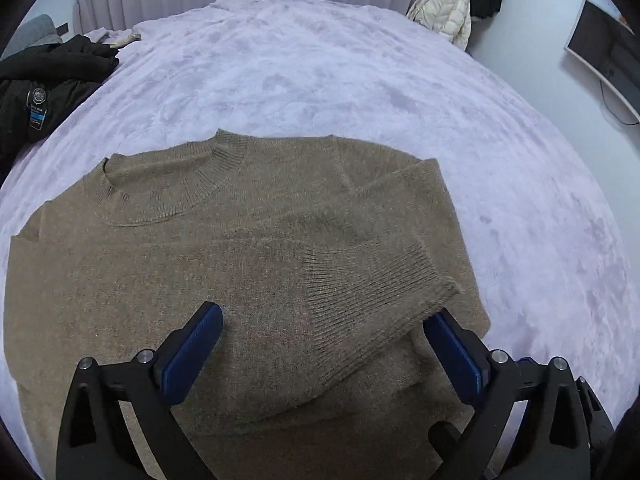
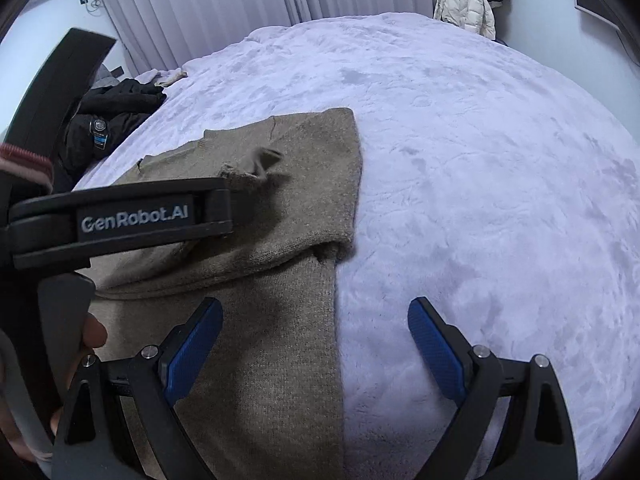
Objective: Fold small clothes
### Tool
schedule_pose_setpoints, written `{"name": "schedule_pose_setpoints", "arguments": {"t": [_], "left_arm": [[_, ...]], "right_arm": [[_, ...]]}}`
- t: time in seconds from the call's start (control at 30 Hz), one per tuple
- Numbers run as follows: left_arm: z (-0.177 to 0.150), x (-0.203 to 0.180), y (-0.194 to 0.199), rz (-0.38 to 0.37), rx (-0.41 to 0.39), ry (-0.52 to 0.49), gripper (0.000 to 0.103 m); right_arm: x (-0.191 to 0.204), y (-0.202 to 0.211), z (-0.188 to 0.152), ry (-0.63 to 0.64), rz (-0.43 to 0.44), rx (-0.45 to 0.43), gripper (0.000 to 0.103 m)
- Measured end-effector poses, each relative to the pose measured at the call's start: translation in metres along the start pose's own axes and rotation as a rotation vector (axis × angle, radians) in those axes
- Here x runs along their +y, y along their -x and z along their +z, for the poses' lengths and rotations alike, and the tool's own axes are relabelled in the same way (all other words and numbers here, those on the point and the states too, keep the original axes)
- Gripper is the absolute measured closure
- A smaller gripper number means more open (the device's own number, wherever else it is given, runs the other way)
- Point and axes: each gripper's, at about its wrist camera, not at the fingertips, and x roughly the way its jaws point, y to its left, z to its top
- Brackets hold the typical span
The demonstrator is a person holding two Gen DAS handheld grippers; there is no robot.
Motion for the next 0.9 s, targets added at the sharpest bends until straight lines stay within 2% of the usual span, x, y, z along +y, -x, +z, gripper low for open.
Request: {"name": "schedule_pose_setpoints", "arguments": {"t": [0.07, 0.1, 0.23, 0.3, 0.4, 0.47, 0.53, 0.63, 0.67, 0.7, 0.73, 0.77, 0.83, 0.9], "left_arm": [[0.003, 0.009, 0.016, -0.089, 0.008, 0.01, 0.002], [0.004, 0.015, 0.027, -0.106, -0.014, 0.013, 0.002], [0.004, 0.059, 0.068, -0.064, -0.116, 0.057, 0.002], [0.004, 0.089, 0.075, 0.067, -0.136, 0.081, 0.002], [-0.003, 0.13, 0.065, 0.237, -0.095, 0.094, 0.002], [-0.012, 0.161, 0.059, 0.302, -0.074, 0.128, 0.002], [-0.022, 0.189, 0.055, 0.302, -0.058, 0.191, 0.002], [-0.04, 0.223, 0.044, 0.263, -0.01, 0.281, 0.002], [-0.043, 0.23, 0.04, 0.26, 0.005, 0.294, 0.002], [-0.046, 0.237, 0.039, 0.257, 0.016, 0.308, 0.002], [-0.047, 0.24, 0.042, 0.246, 0.011, 0.316, 0.002], [-0.046, 0.243, 0.047, 0.228, -0.009, 0.324, 0.002], [-0.045, 0.245, 0.061, 0.198, -0.064, 0.334, 0.002], [-0.043, 0.241, 0.059, 0.195, -0.065, 0.312, 0.002]], "right_arm": [[-0.003, 0.004, -0.001, -0.008, -0.001, -0.004, 0.008], [-0.004, 0.007, -0.001, -0.012, 0.006, -0.008, 0.008], [0.0, 0.021, 0.008, 0.001, 0.043, -0.052, 0.008], [0.005, 0.02, 0.018, 0.002, 0.066, -0.062, 0.008], [0.017, 0.007, 0.036, 0.021, 0.116, -0.046, 0.01], [0.027, -0.01, 0.05, 0.046, 0.109, -0.016, 0.014], [0.034, -0.031, 0.061, 0.06, 0.08, 0.032, 0.017], [0.036, -0.064, 0.071, 0.037, 0.036, 0.111, 0.031], [0.039, -0.072, 0.073, 0.052, 0.013, 0.119, 0.041], [0.044, -0.073, 0.074, 0.081, -0.01, 0.108, 0.064], [0.05, -0.071, 0.076, 0.115, -0.031, 0.087, 0.076], [0.053, -0.065, 0.078, 0.126, -0.032, 0.072, 0.084], [0.053, -0.049, 0.082, 0.115, -0.01, 0.031, 0.088], [0.053, -0.033, 0.083, 0.12, 0.003, -0.022, 0.089]]}}
